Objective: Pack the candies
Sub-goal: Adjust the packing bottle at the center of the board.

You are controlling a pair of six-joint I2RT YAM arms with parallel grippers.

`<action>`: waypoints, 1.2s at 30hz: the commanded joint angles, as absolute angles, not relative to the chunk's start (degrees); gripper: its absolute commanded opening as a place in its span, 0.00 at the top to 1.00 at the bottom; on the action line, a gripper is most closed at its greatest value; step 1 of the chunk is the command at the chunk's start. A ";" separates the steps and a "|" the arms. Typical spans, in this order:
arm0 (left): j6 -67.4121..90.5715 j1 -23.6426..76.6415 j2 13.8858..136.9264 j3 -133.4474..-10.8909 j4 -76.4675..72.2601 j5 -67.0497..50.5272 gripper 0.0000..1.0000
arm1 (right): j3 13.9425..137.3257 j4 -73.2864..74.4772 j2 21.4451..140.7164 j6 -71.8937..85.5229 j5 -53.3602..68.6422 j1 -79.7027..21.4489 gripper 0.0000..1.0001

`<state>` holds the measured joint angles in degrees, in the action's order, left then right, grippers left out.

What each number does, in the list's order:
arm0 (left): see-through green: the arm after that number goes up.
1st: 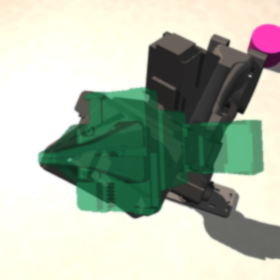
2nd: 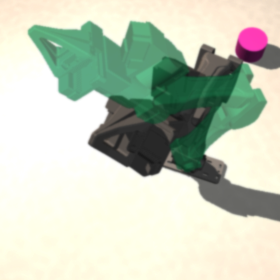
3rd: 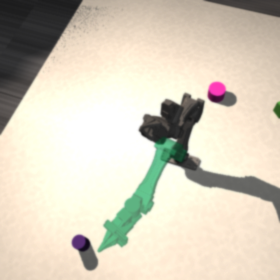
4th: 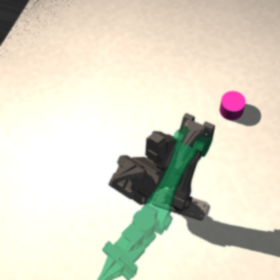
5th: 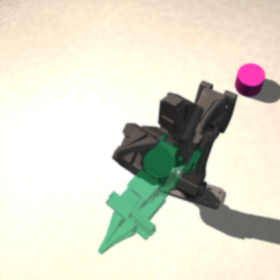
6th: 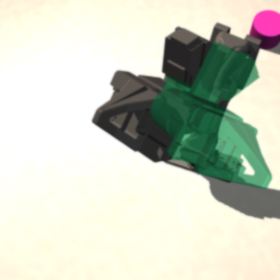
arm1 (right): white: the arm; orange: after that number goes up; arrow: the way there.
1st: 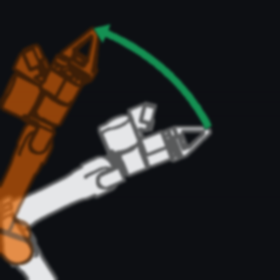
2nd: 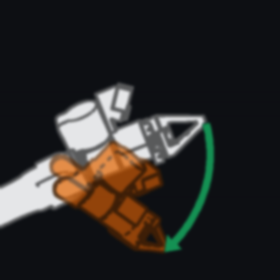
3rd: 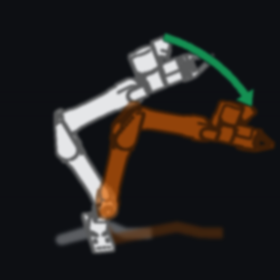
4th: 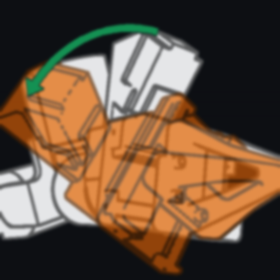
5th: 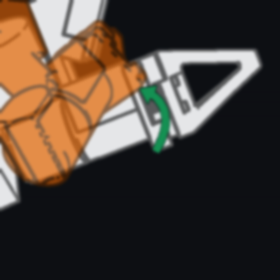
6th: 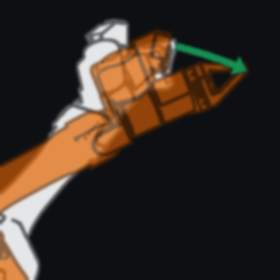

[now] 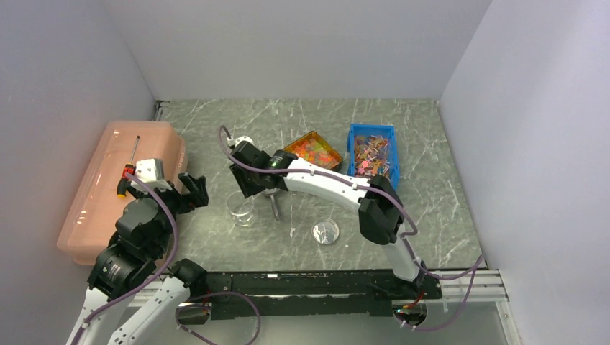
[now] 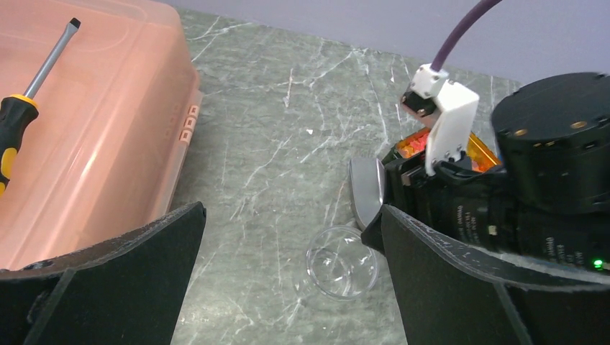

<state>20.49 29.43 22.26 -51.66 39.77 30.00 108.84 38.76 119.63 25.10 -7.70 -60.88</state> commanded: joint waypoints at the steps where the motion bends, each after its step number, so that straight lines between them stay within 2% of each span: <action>1: 21.02 29.09 21.71 -51.33 38.23 31.14 0.01 | 113.14 42.03 121.90 25.66 -10.88 -61.46 0.60; 12: 20.68 29.09 21.44 -51.15 37.79 30.51 0.01 | 115.07 43.65 125.72 25.62 -11.93 -61.94 0.63; 20: 20.65 29.09 21.58 -51.15 37.79 30.28 0.01 | 116.50 44.63 126.60 25.01 -11.95 -62.20 0.77; 32: 20.57 29.09 21.97 -51.15 37.75 30.04 0.01 | 119.17 47.79 128.81 24.44 -13.03 -62.74 0.79; 36: 20.57 29.09 22.06 -51.11 37.75 29.98 0.01 | 119.02 47.84 128.49 24.13 -13.88 -63.01 0.87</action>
<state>20.49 29.43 22.20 -51.33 39.75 29.89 116.53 46.68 129.03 24.86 -11.68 -62.43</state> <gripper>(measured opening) 0.992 0.162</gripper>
